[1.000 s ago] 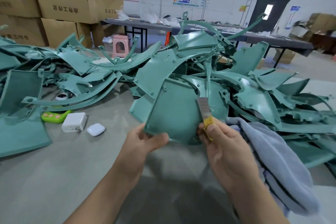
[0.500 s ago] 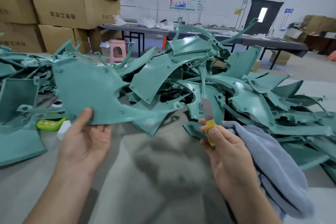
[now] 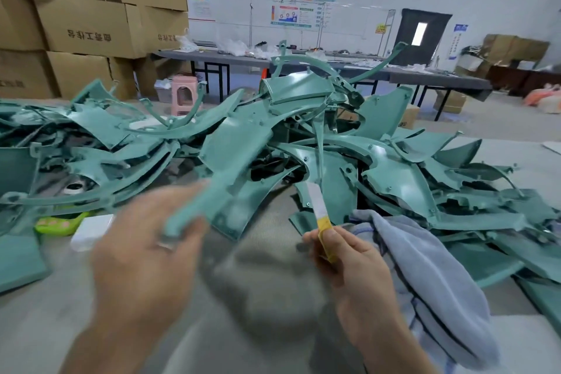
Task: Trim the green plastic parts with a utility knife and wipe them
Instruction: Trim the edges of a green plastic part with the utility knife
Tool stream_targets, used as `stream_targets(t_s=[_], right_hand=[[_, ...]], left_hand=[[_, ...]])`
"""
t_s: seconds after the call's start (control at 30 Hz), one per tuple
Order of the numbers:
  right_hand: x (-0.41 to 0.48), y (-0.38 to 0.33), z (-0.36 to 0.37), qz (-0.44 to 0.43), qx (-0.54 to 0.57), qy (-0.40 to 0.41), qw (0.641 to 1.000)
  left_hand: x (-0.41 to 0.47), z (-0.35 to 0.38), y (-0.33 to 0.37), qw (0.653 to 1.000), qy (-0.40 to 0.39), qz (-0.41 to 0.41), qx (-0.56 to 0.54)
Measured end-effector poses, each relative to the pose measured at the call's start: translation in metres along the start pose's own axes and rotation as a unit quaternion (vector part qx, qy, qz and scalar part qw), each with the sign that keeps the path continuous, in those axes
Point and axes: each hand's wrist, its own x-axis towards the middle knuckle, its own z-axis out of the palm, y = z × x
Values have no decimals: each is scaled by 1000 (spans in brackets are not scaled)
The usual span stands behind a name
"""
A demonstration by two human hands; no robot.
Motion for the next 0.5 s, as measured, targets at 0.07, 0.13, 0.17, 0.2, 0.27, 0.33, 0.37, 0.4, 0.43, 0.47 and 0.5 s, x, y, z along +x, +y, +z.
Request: stream_targets(t_s=[0.07,0.13,0.17,0.2,0.27,0.33,0.37,0.4,0.43,0.47,0.5], right_hand=[[4,1,-2,7,3,35,999],[6,0,-5,20,22,61,998],[7,-1,-6,26,26,66,997],[6,-2,-7,31,26,68,997],[6,-1,-9,36,23,66,997],[6,2,-10,28,17,55,998],[5,3,-9,13,4,43,999],[5,5,-7,-9,-17,28,999],[3,6,-5,-37,-42,11,998],[3,7,-3,-68,-66,-7,995],[1,9,-1,-100,-87,-24,991]], left_hand=[[-24,23,20,984,-76,153,42],[-38,40,21,977,-143,155,41],[-41,46,21,975,-175,132,40],[-44,52,22,972,-205,107,42],[-47,60,22,965,-250,67,31],[-48,62,18,961,-273,35,19],[-48,61,15,961,-276,19,8],[-48,60,14,961,-278,4,-3],[-48,59,14,962,-272,-9,-15],[-48,58,13,962,-269,-18,-28],[-48,58,13,963,-266,-21,-37]])
